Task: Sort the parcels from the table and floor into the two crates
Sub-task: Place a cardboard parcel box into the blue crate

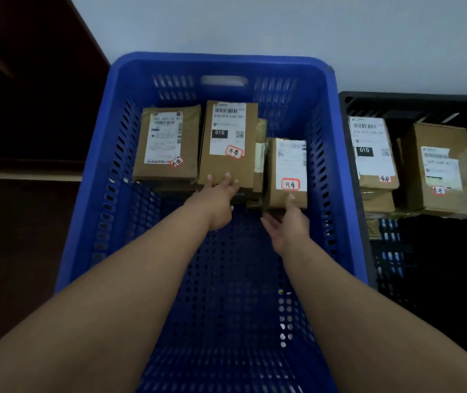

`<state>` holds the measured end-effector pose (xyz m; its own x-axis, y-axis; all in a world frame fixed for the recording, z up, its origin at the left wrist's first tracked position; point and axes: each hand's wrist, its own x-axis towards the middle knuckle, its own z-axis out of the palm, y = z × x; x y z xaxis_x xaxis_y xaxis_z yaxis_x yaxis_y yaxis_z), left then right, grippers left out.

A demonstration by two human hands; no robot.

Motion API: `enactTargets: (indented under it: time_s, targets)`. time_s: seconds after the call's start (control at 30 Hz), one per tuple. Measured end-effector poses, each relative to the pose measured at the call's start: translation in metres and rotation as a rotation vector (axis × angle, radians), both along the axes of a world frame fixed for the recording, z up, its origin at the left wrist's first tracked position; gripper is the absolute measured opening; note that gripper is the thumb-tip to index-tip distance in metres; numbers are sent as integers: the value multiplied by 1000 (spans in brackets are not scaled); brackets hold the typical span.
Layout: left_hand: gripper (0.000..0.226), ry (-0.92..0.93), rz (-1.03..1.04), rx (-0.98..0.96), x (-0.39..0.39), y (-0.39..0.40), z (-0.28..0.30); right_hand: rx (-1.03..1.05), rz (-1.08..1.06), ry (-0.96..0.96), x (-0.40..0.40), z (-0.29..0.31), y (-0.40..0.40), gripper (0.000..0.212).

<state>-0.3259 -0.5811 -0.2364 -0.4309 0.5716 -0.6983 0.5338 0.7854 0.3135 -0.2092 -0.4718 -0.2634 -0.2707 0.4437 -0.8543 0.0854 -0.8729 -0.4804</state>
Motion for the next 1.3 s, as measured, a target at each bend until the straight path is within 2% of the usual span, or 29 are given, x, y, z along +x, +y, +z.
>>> enactTargets:
  time_s: [0.13, 0.27, 0.37, 0.53, 0.7, 0.83, 0.97, 1.3]
  targets:
    - [70, 6, -1, 0, -1, 1, -3, 106, 199, -15, -18, -3, 20, 39]
    - [74, 1, 9, -14, 0, 4, 0, 121, 341, -86, -42, 2, 44, 32]
    - [77, -1, -10, -87, 0, 14, 11, 141, 426, -148, -41, 3, 44, 38]
    - [68, 22, -87, -232, -1, 38, 37, 366, 639, -245, -24, 9, 39, 54]
    - [55, 131, -147, -138, 1, 21, 48, 653, 907, -306, 6, 32, 36, 53]
    - [51, 214, -171, -64, 9, -5, 63, 881, 1225, -462, 32, 60, 24, 56]
    - [50, 277, -214, 0, 23, -33, 99, 1029, 1380, -555, 59, 102, -1, 53]
    - [45, 443, -382, 44, 75, -79, 205, 1268, 1464, -673, 129, 220, -44, 43]
